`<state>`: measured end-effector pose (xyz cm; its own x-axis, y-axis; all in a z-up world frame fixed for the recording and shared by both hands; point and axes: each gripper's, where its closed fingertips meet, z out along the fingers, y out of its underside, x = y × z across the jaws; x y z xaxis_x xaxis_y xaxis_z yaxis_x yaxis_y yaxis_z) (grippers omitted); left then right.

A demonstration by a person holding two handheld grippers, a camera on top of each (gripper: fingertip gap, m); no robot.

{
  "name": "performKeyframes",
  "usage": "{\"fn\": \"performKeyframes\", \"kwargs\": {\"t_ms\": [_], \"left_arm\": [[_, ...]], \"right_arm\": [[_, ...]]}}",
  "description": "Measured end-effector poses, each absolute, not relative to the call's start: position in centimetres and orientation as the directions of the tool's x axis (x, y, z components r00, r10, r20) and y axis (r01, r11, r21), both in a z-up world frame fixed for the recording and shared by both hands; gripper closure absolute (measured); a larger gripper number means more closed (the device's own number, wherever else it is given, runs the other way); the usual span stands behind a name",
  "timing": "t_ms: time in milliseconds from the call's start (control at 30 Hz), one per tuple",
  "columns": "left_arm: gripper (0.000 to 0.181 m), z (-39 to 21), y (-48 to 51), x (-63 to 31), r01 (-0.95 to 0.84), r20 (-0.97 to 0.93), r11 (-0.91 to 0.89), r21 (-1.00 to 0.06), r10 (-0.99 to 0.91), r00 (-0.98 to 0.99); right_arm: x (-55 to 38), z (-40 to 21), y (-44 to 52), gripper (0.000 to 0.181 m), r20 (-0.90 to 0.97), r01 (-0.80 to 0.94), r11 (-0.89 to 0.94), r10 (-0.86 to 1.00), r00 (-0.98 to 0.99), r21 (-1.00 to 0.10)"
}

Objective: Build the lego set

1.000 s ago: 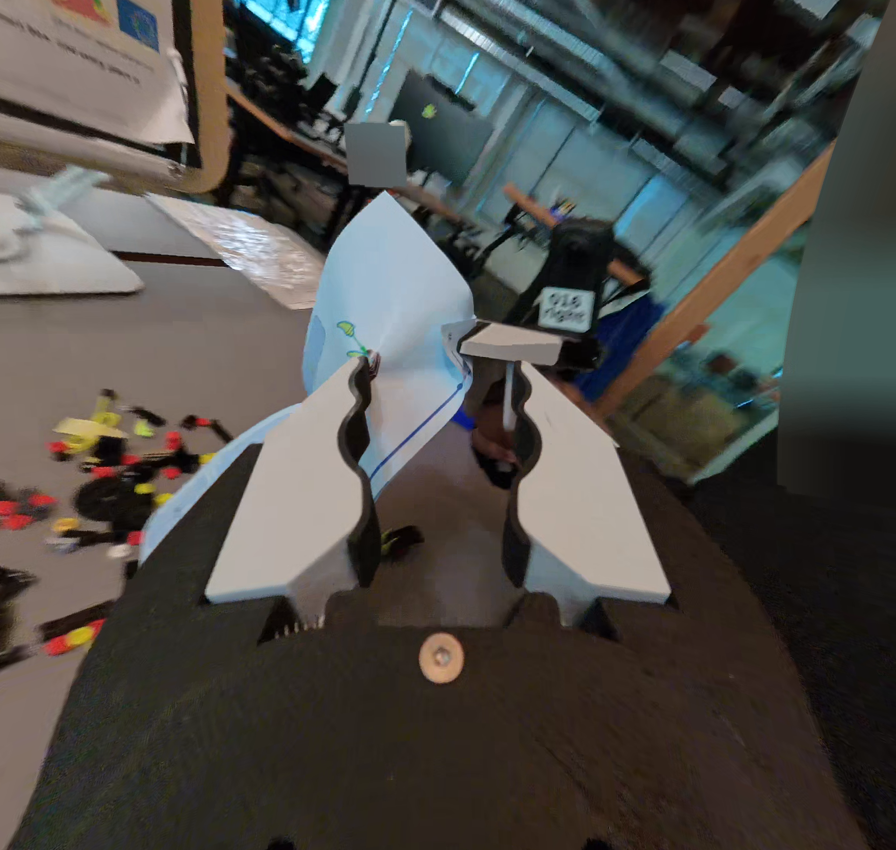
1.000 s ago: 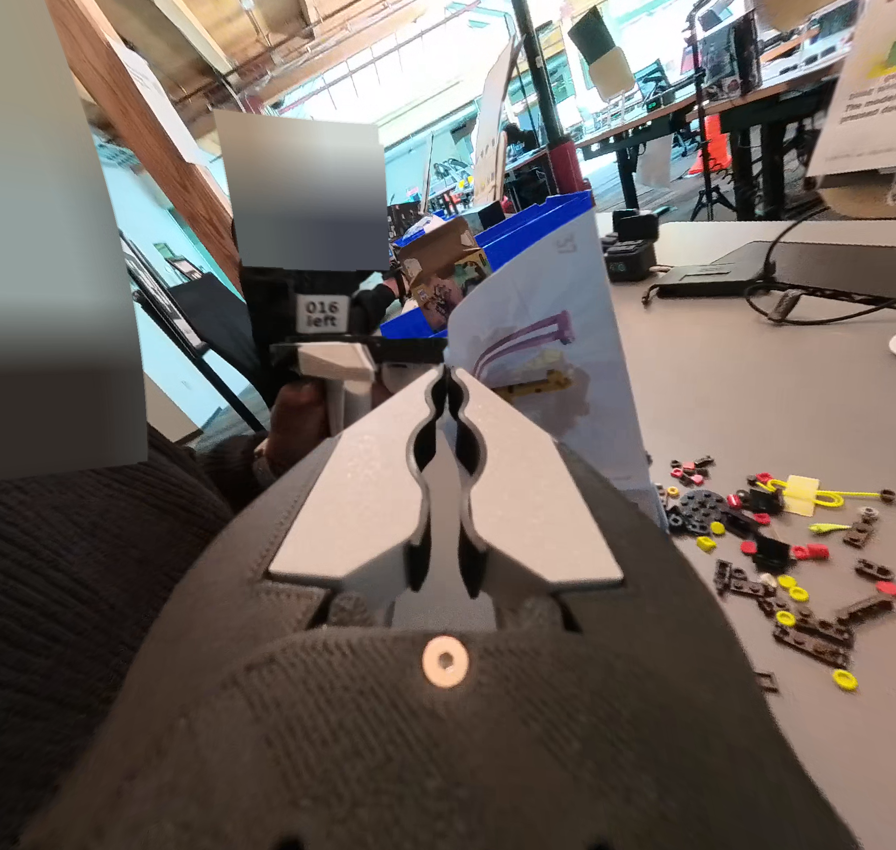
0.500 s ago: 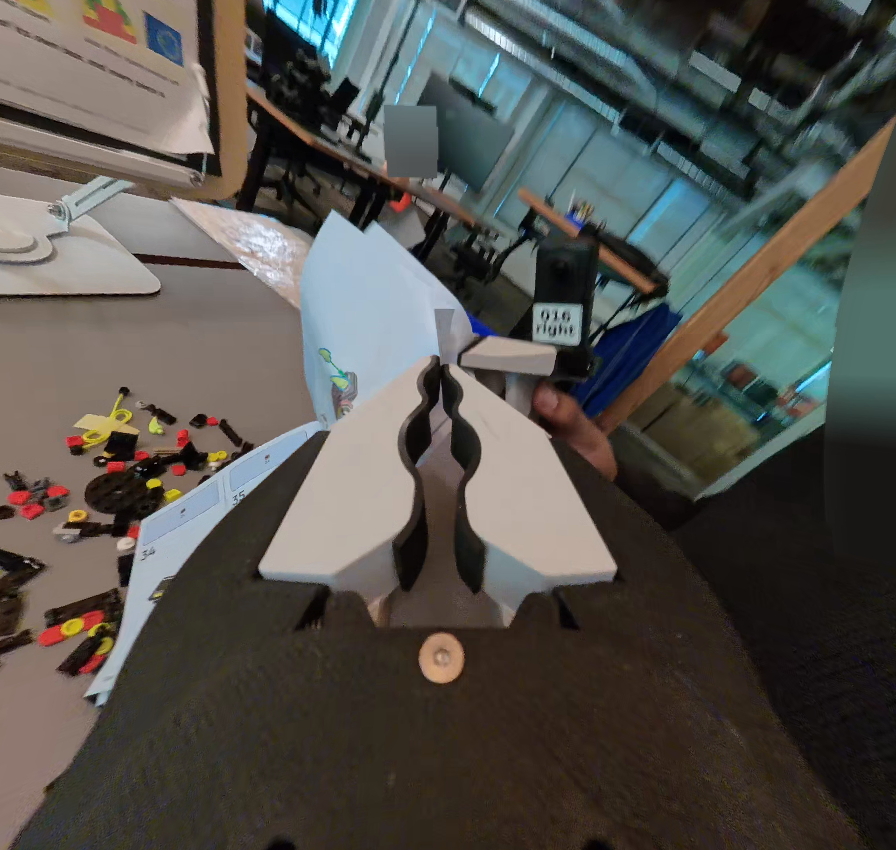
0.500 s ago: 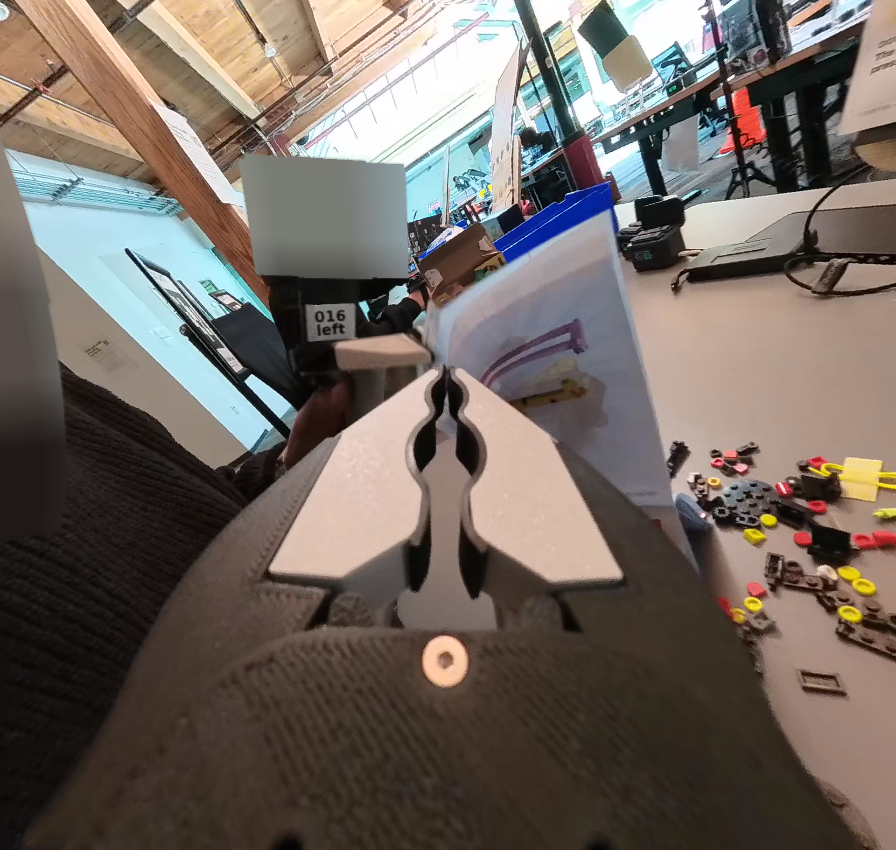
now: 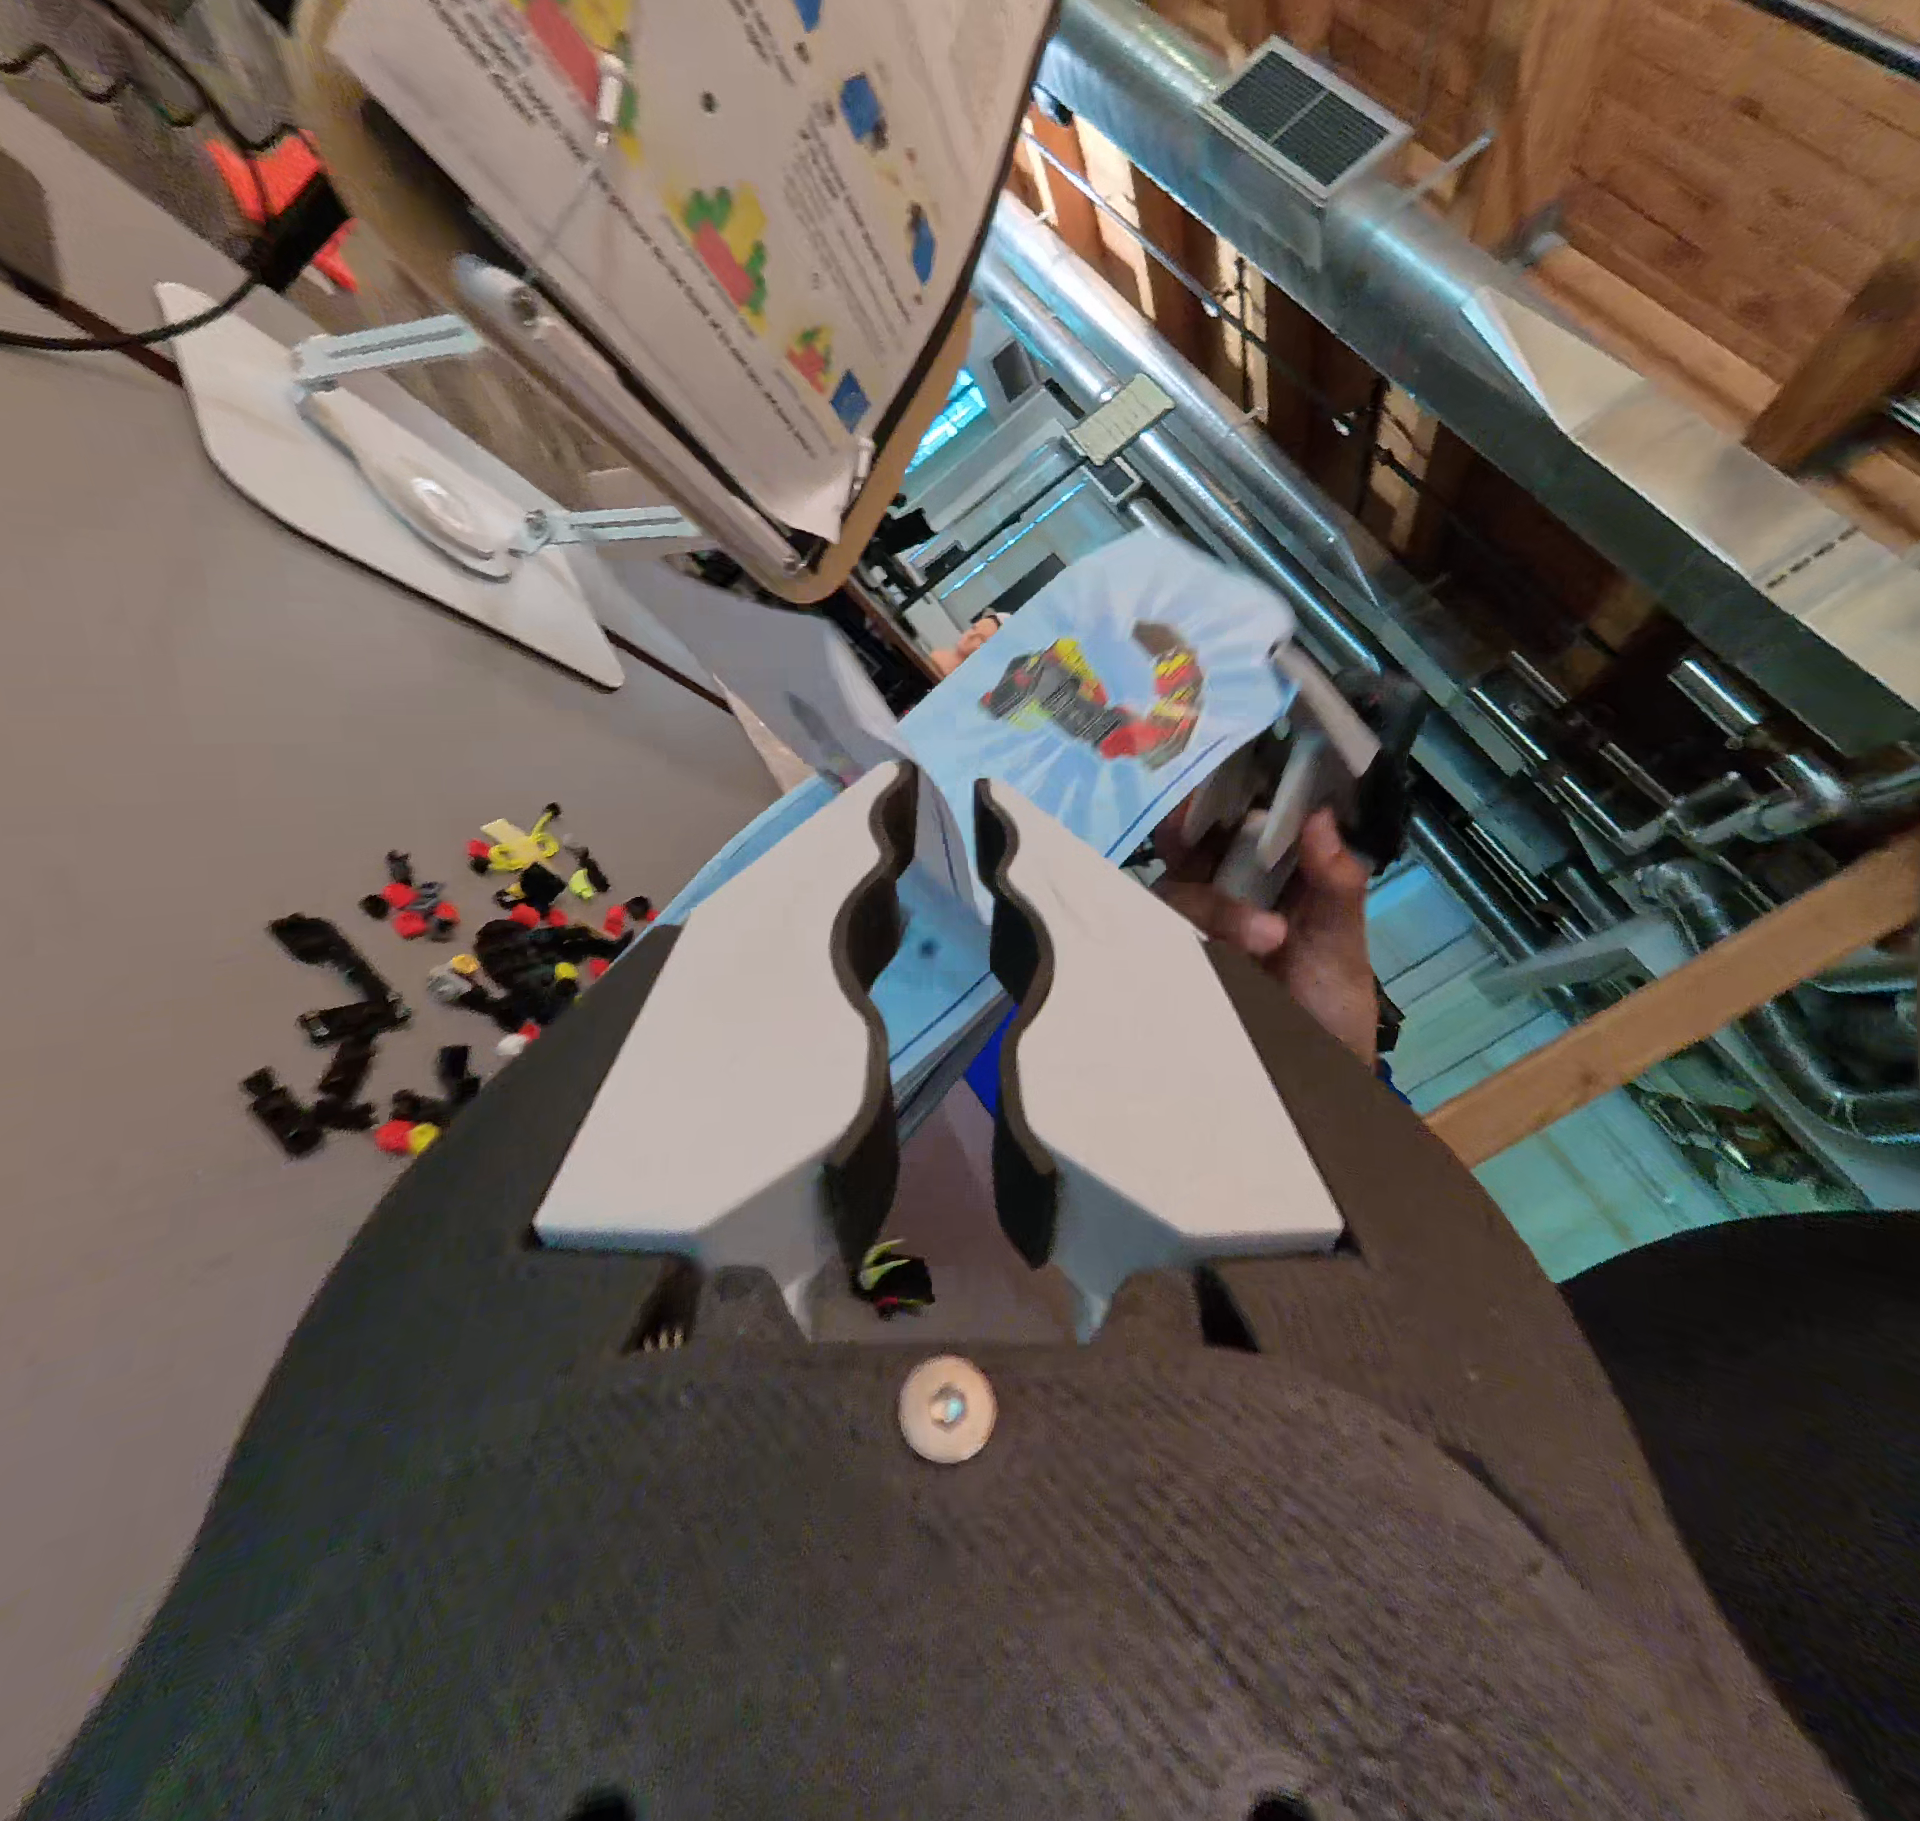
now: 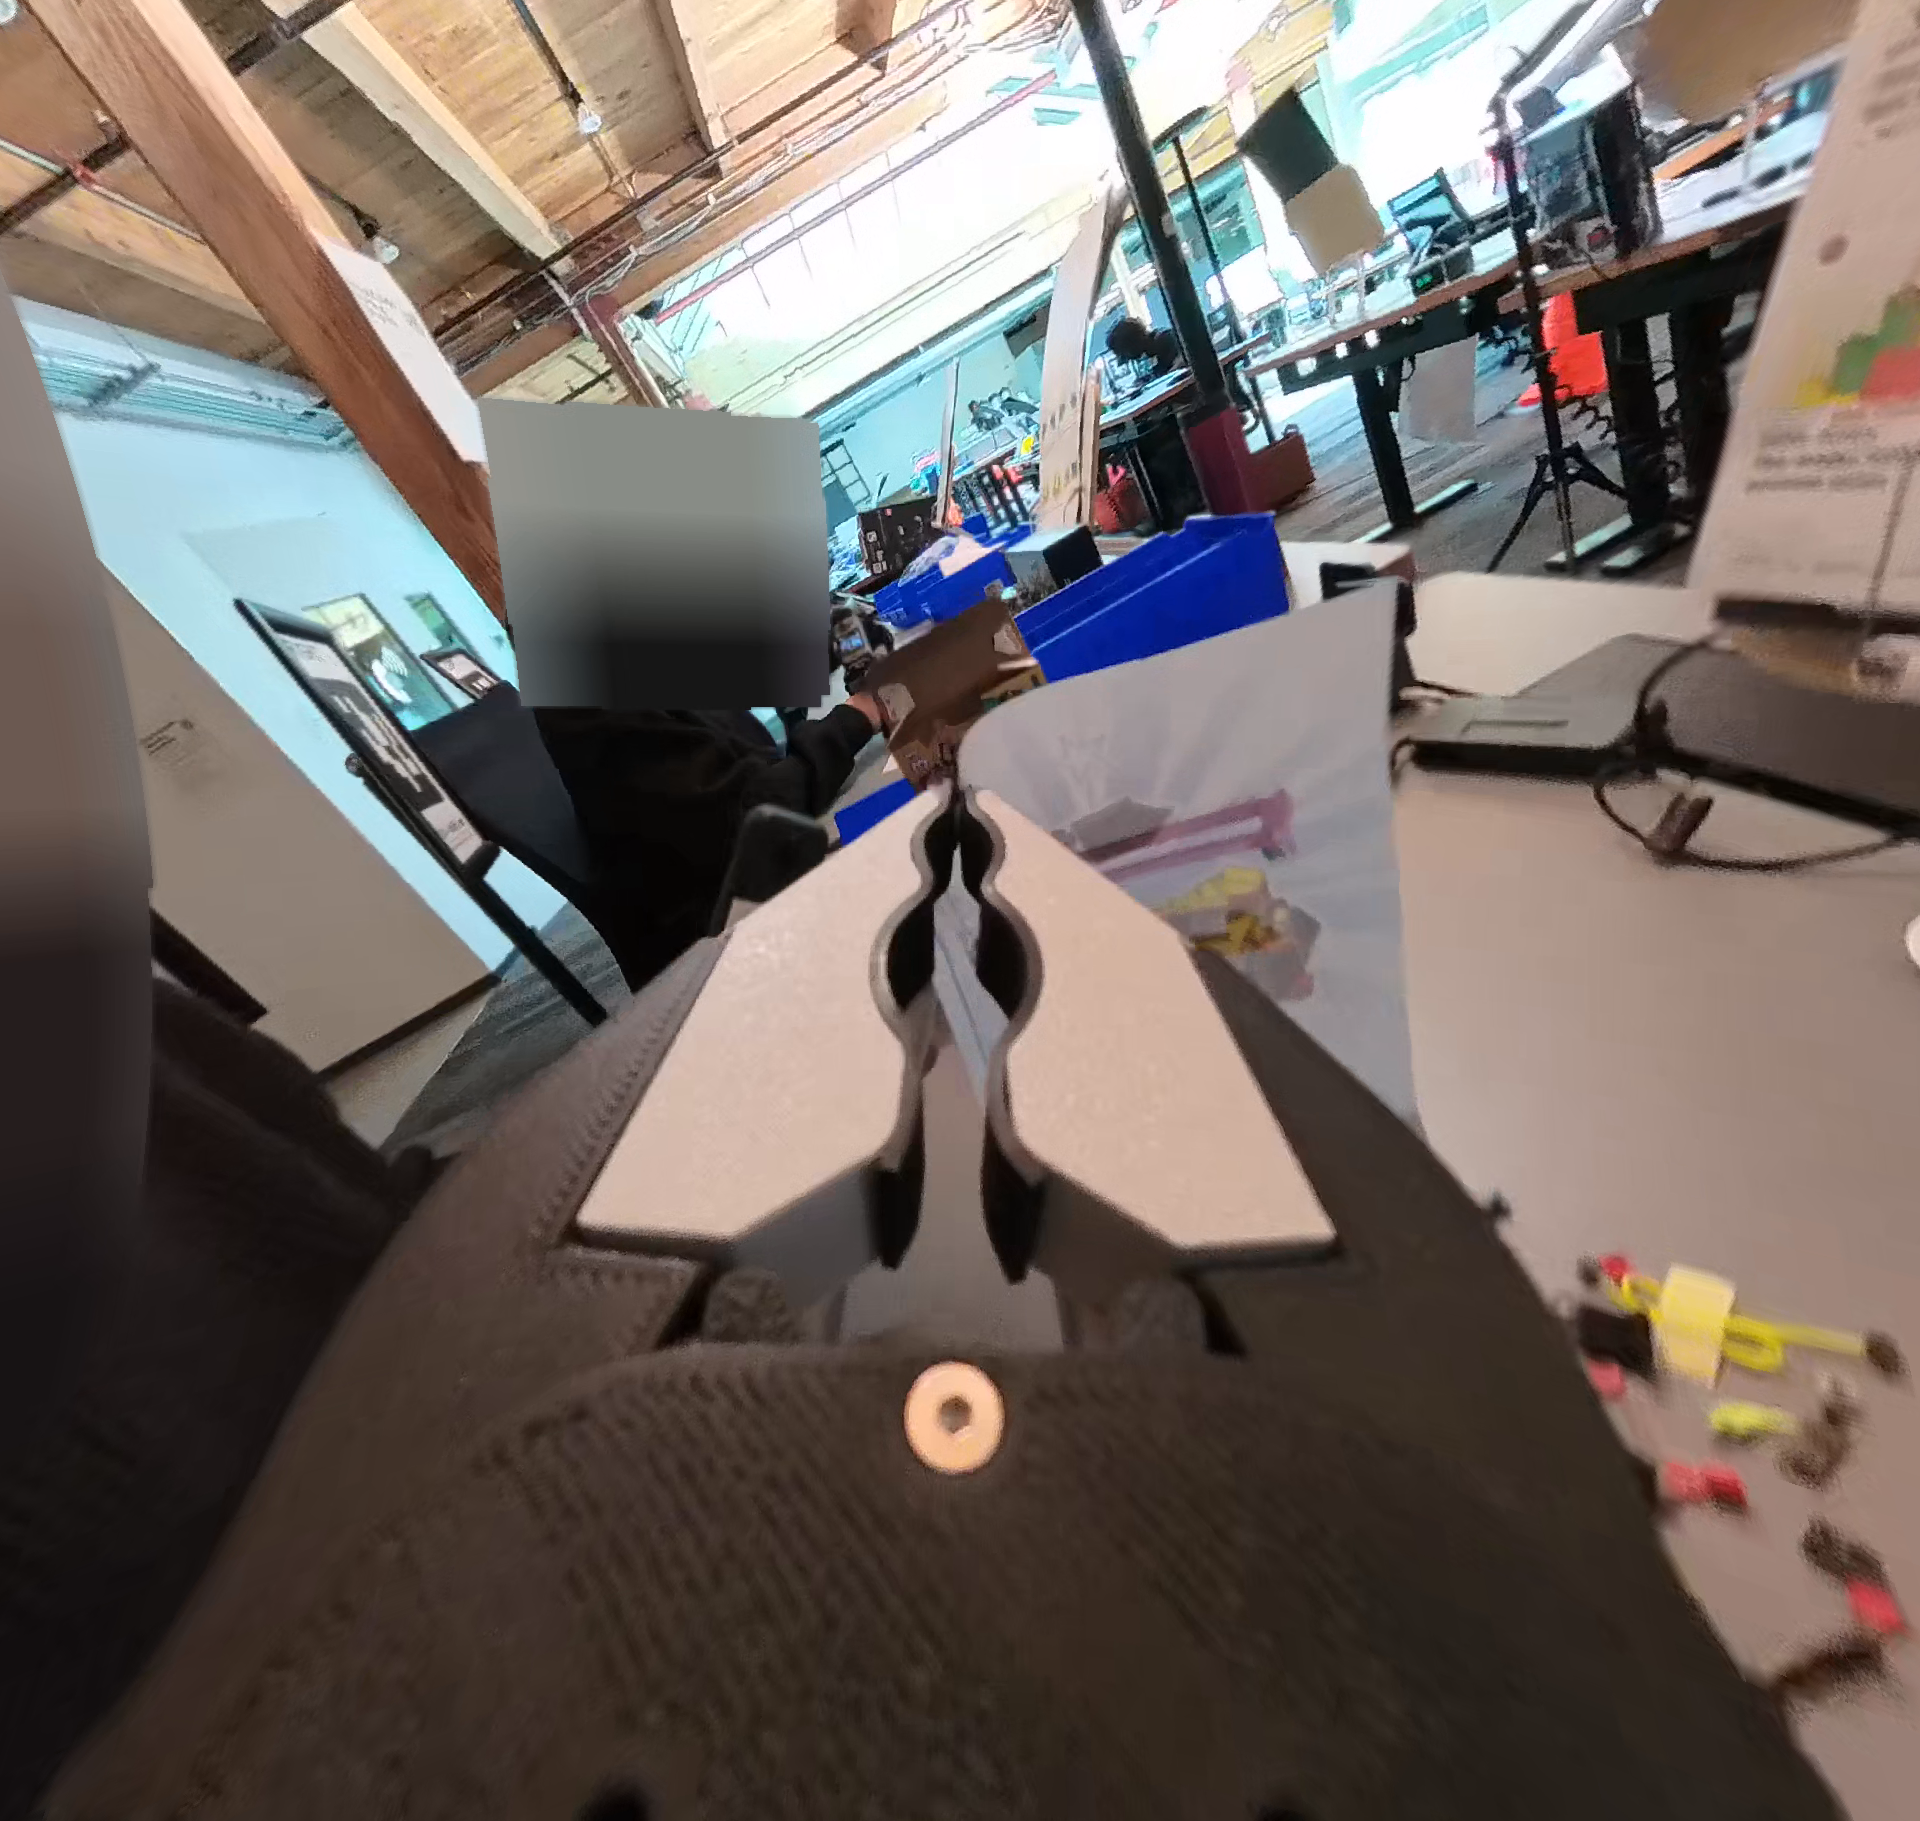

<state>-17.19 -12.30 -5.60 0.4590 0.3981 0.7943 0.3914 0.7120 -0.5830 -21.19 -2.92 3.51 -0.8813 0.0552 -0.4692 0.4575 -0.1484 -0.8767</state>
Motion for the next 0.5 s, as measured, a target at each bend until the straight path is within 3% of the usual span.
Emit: {"fn": "performKeyframes", "kwargs": {"t_ms": [133,300,500], "left_arm": [[0.156,-7.4,-14.7,-17.6,0.353,0.800,0.731,-0.584,0.447,0.399],[0.155,-9.0,-16.7,-18.5,0.354,0.824,0.757,-0.550,0.424,0.375],[0.155,-10.2,-17.2,-19.0,0.373,0.848,0.774,-0.511,0.383,0.366]], "right_arm": [[-23.3,6.7,-7.6,0.181,-0.395,0.389,-0.116,0.032,-0.918,-0.914],[-26.3,9.5,-13.6,0.181,-0.289,0.288,-0.078,-0.008,-0.957,-0.954],[-29.1,10.6,-19.5,0.181,-0.324,0.344,-0.078,-0.194,-0.926,-0.936]]}}
